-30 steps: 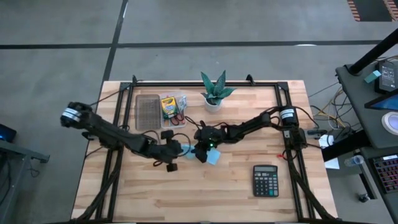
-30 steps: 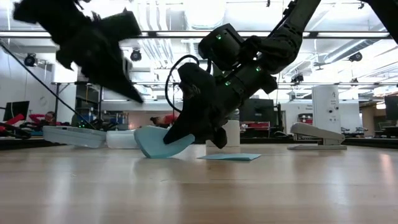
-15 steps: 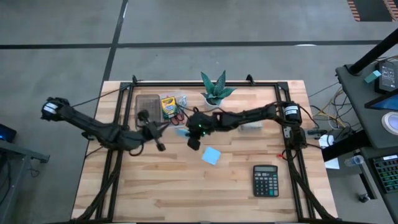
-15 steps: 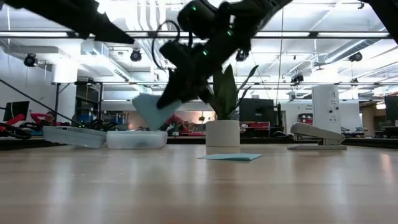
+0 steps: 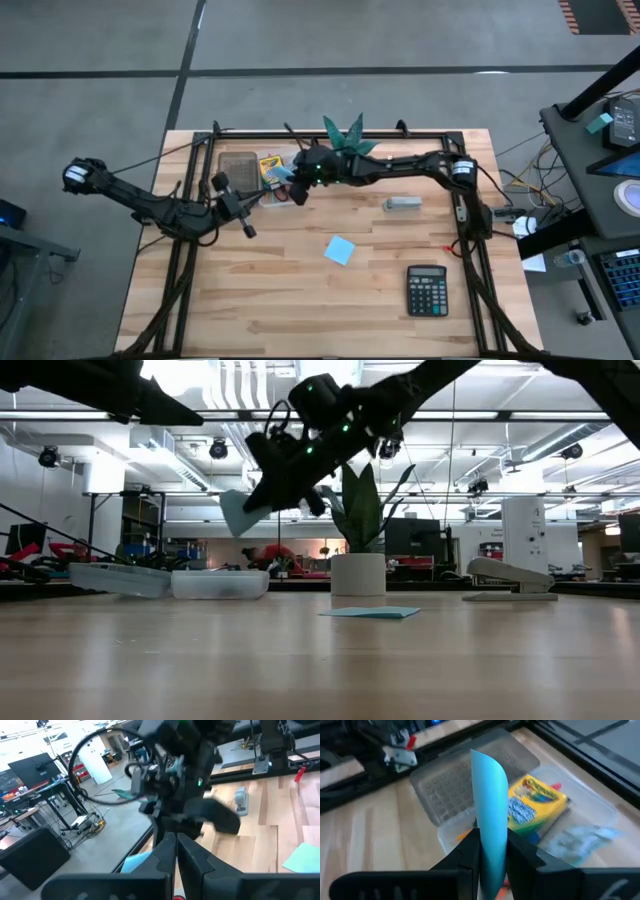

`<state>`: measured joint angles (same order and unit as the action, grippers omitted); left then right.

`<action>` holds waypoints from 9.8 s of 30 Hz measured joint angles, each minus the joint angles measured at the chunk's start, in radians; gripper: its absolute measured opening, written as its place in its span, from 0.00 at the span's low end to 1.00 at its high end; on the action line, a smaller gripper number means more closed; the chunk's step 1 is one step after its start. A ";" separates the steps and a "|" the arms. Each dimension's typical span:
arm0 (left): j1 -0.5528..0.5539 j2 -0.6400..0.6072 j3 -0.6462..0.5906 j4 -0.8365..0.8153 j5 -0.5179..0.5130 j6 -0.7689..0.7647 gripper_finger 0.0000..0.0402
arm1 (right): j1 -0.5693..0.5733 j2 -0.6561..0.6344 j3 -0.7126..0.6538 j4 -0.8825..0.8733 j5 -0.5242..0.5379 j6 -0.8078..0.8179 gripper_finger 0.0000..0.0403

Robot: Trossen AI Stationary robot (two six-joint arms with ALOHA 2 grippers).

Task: Pack school essentials
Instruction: Put the left blue sticky note into the black supply box, then put the blue sticky note into the black supply box

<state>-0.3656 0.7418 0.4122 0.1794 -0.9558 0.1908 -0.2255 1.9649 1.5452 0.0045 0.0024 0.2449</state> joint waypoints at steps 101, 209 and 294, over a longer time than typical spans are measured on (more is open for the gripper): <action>0.000 0.891 0.456 0.434 0.463 -0.303 0.00 | 0.455 -1.341 -1.232 0.361 0.132 -0.440 0.54; 0.557 0.959 0.808 -0.880 0.498 -0.560 0.00 | 0.454 -1.591 -1.336 0.322 0.185 -0.492 0.54; 0.820 0.874 0.721 -1.030 0.554 0.442 0.02 | 0.454 -1.588 -1.337 0.313 0.211 -0.531 0.54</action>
<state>0.4548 1.6161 1.1335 -0.8508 -0.4015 0.6324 0.2283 0.3767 0.2085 0.3180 0.2132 -0.2862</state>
